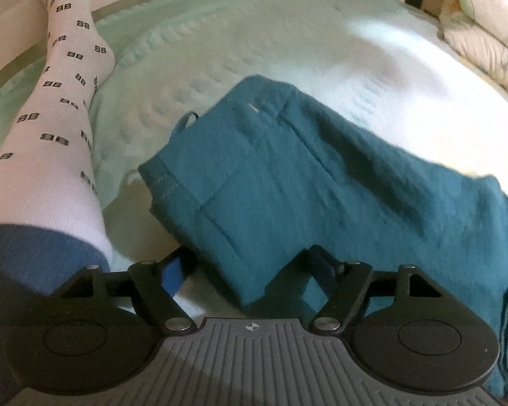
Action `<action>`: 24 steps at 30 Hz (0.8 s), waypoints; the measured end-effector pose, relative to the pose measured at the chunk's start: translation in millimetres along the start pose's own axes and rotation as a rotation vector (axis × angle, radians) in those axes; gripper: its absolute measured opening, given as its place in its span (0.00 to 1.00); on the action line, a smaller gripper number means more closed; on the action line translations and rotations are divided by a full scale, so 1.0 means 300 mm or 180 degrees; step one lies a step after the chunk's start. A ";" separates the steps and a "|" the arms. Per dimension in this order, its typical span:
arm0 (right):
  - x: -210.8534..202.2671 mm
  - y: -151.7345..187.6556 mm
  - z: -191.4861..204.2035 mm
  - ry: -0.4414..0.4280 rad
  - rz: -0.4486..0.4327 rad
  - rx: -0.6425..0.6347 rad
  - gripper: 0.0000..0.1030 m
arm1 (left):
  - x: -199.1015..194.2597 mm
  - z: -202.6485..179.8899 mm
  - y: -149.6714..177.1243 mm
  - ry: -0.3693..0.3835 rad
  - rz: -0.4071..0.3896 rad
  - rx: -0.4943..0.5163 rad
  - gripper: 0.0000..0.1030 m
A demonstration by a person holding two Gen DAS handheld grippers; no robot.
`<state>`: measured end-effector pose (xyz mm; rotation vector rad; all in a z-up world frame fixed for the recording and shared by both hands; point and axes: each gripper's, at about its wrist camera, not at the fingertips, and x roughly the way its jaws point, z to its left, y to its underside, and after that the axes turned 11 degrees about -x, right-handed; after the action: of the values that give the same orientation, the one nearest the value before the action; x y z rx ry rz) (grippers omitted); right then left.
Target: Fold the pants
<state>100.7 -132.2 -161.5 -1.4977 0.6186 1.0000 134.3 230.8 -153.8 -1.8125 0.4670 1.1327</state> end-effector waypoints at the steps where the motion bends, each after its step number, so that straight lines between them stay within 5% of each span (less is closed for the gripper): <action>1: 0.002 -0.002 0.005 0.0002 0.0005 -0.0015 0.46 | 0.004 0.002 -0.012 0.0022 -0.0021 -0.0040 0.71; 6: 0.004 -0.002 0.034 0.0110 0.0017 -0.0127 0.48 | 0.028 0.002 -0.056 0.0125 -0.0111 -0.0184 0.70; 10: -0.001 -0.013 0.031 0.0095 0.0077 -0.0102 0.48 | 0.006 0.005 -0.064 0.0287 -0.0299 -0.0221 0.16; 13: -0.024 -0.039 0.017 0.0055 0.0115 0.0042 0.46 | -0.028 -0.006 -0.063 0.0264 -0.0413 -0.0181 0.15; 18: -0.102 -0.116 0.060 0.0031 -0.0286 -0.0075 0.40 | -0.123 -0.017 -0.045 0.0343 -0.0681 -0.0054 0.15; 24: 0.009 -0.319 0.161 -0.0370 -0.0403 -0.0239 0.18 | -0.138 -0.027 -0.050 0.0384 -0.0733 0.0014 0.15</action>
<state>170.3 -67.0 -112.6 -1.5131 0.4024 1.0135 128.1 225.6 -109.8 -1.8836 0.3198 0.8683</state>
